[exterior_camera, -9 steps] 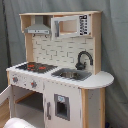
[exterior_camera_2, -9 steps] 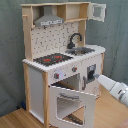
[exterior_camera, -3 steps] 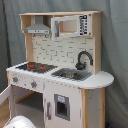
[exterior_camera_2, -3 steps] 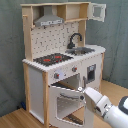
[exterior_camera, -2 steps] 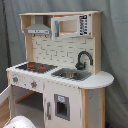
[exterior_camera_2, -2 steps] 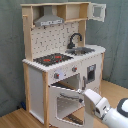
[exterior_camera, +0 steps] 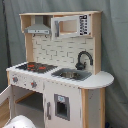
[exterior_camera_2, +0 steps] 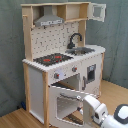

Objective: Play with the kitchen

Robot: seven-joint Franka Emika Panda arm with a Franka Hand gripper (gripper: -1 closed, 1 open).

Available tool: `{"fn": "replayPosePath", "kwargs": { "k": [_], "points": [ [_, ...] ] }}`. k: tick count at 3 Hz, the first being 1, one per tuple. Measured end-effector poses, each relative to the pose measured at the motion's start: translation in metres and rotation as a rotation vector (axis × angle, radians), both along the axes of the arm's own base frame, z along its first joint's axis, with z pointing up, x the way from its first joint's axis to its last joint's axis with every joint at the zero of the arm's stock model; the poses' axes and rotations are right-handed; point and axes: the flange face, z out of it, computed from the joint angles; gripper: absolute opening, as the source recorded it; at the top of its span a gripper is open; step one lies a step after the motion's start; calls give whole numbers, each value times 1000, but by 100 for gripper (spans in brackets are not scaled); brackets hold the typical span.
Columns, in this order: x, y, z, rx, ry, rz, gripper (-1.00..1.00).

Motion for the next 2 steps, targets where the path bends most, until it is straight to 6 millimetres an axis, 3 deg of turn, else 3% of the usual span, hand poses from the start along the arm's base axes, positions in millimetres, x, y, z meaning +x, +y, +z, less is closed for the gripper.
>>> {"fn": "replayPosePath", "kwargs": {
  "k": [2],
  "points": [
    [9,-7,-45,167,51,24,100]
  ]
}}
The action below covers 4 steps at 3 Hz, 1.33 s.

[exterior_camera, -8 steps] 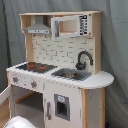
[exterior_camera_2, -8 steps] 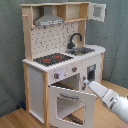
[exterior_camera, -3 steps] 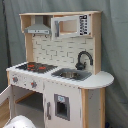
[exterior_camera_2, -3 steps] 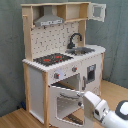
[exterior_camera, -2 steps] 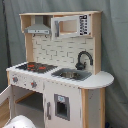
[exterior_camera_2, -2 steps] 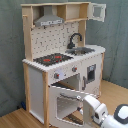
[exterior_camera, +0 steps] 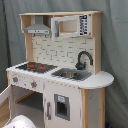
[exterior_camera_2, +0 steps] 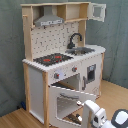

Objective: Play with the kitchen

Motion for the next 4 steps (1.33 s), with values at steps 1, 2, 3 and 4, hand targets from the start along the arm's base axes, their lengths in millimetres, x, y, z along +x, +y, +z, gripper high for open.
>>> {"fn": "replayPosePath", "kwargs": {
  "k": [1,2,3,4],
  "points": [
    [9,-5,-17,95,23,2,100],
    [23,-10,-25,196,39,-8,100],
    [45,-19,-27,306,49,-40,100],
    [67,-40,-29,402,51,-94,100]
  ]
}}
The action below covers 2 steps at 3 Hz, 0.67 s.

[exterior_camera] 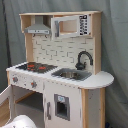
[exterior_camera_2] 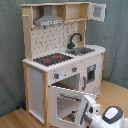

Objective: Play with the kitchen

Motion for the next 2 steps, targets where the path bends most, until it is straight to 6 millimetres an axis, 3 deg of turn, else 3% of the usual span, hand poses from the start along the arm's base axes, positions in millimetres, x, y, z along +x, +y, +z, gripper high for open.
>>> {"fn": "replayPosePath", "kwargs": {
  "k": [1,2],
  "points": [
    [8,-26,-1,56,15,-65,100],
    [3,-54,-4,39,6,-111,100]
  ]
}}
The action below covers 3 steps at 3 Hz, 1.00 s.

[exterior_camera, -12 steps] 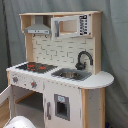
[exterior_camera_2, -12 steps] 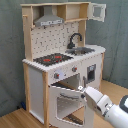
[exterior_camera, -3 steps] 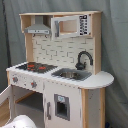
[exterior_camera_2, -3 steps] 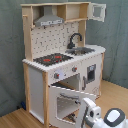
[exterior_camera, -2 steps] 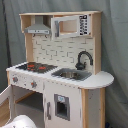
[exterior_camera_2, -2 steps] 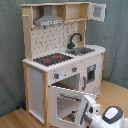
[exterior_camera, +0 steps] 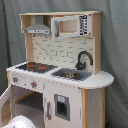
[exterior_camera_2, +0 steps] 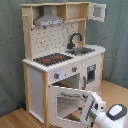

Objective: Play with the kitchen

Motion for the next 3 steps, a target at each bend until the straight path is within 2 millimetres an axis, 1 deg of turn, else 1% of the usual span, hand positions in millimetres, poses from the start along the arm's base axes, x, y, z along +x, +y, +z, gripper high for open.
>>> {"fn": "replayPosePath", "kwargs": {
  "k": [1,2,3],
  "points": [
    [1,-28,1,-26,-14,-34,100],
    [37,-65,2,-105,-7,-132,100],
    [73,-75,-1,-144,30,-167,100]
  ]
}}
